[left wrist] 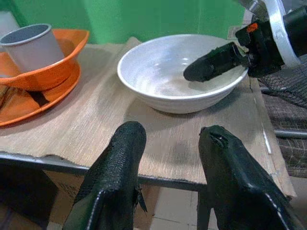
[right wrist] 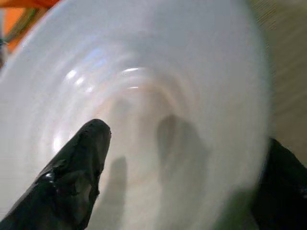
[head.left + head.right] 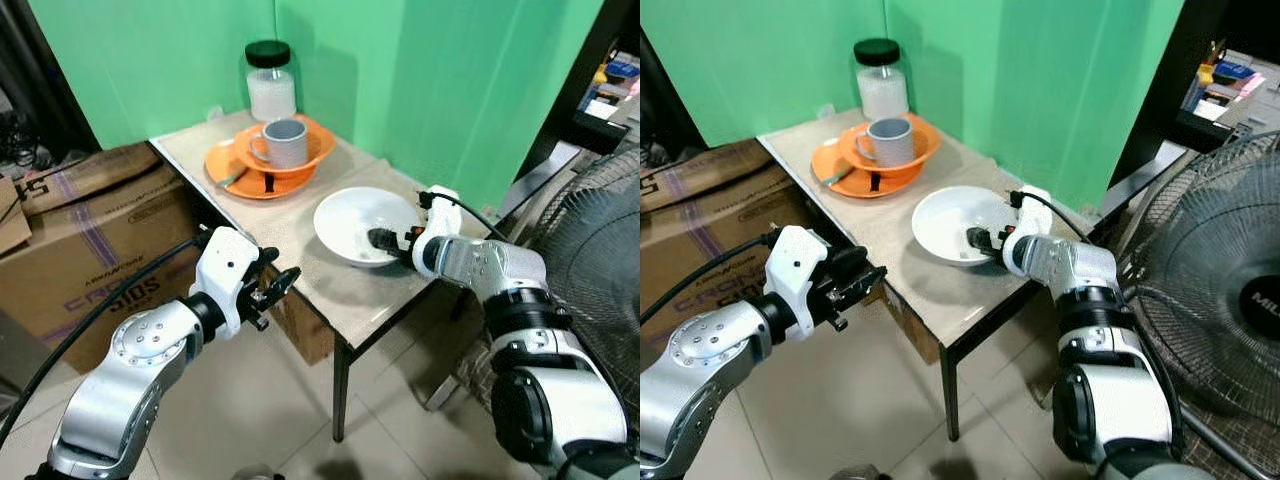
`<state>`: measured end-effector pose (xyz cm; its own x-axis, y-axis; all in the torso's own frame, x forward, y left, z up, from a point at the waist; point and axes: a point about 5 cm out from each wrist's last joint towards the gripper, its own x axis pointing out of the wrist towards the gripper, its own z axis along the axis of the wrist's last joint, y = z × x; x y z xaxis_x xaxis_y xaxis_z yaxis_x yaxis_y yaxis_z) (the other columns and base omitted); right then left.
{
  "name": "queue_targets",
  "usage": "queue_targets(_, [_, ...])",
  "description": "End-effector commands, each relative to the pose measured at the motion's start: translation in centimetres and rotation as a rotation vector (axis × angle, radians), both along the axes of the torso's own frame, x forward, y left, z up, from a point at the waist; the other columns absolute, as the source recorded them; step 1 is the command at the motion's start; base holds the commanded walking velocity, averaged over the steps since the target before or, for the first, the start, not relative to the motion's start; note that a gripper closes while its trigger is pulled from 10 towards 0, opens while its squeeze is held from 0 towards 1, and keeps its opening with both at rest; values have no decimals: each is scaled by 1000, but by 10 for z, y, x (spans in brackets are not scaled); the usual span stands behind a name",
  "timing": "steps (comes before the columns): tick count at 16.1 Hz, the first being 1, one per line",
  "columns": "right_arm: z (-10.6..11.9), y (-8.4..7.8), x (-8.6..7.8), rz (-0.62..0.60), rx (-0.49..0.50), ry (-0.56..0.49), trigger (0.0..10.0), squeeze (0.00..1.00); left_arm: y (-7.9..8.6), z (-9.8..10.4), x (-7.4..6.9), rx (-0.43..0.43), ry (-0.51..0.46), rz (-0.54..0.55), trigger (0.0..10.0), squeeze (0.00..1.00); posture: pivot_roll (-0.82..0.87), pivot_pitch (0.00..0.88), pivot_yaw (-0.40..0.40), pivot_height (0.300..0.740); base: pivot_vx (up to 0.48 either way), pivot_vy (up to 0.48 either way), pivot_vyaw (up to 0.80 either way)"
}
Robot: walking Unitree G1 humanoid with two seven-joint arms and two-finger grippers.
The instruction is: Setting the table
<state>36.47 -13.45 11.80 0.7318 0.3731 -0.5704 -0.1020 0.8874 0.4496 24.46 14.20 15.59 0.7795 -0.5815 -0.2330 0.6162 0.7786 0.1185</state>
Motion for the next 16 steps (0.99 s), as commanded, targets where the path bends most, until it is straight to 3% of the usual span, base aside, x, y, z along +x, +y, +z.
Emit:
queue_targets(1, [7, 3, 4, -5, 34, -6, 0, 0, -2, 0, -2, 8, 3, -16, 10000, 0, 131, 0, 14, 740, 0, 0, 0])
queue_targets(7, [2, -1, 5, -21, -55, -27, 0, 0, -3, -1, -2, 37, 5, -34, 10000, 0, 133, 0, 14, 740, 0, 0, 0])
queue_targets(16, [0, -1, 5, -30, -44, -29, 0, 0, -5, -1, 0, 47, -4, -44, 10000, 0, 129, 0, 21, 740, 0, 0, 0])
